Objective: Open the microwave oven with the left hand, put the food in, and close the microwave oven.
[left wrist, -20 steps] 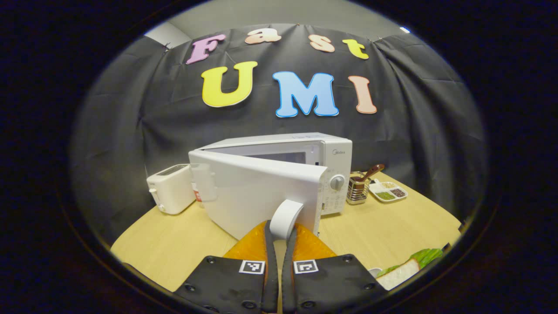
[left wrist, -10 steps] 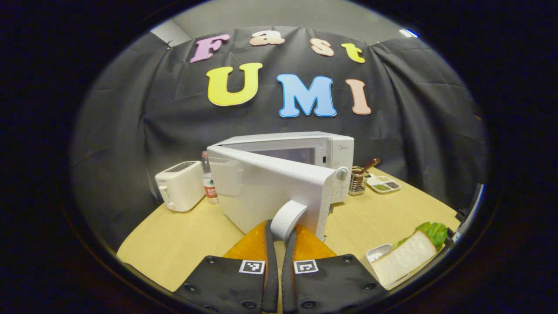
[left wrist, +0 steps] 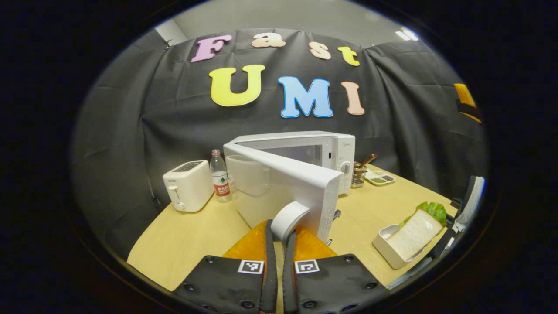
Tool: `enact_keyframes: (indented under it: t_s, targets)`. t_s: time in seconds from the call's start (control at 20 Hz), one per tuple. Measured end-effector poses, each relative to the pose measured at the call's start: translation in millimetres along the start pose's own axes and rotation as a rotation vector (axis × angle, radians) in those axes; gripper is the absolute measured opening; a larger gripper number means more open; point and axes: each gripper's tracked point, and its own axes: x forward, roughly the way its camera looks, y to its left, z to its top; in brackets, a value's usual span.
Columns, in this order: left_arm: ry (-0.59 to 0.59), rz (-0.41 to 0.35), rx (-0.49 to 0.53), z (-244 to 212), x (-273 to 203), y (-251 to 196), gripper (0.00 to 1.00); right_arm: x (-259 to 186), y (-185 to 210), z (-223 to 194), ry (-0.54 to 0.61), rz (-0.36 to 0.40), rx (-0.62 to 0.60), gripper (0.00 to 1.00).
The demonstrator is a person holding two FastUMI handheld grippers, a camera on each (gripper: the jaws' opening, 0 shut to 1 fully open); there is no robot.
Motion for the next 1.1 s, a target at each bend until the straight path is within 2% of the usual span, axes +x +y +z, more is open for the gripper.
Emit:
enact_keyframes:
  t_s: [0.25,0.5,0.65,0.85,0.9,0.95,1.0,1.1]
  targets:
    - [0.006,-0.006,-0.011,-7,-15,39,0.13,9,11,-7,0.021,-0.052,0.01,0.98]
    - [0.008,0.034,-0.011,-14,-28,90,0.14,17,18,-8,0.02,-0.094,0.017,0.98]
    - [0.011,0.055,-0.061,-20,-33,117,0.14,23,20,-10,0.03,-0.098,0.017,0.98]
    - [0.027,0.093,-0.119,-28,-41,129,0.21,32,10,-15,0.072,-0.086,0.036,0.98]
    - [0.025,0.122,-0.123,-28,-48,133,0.29,35,5,-19,0.091,-0.08,0.043,0.98]
    - [0.02,0.149,-0.121,-27,-53,137,0.32,37,-1,-23,0.114,-0.074,0.052,0.98]
    - [0.007,0.176,-0.12,-25,-65,139,0.52,40,-7,-27,0.137,-0.068,0.064,0.98]
    - [-0.018,0.223,-0.132,-16,-87,143,0.84,46,-20,-36,0.185,-0.045,0.102,0.98]
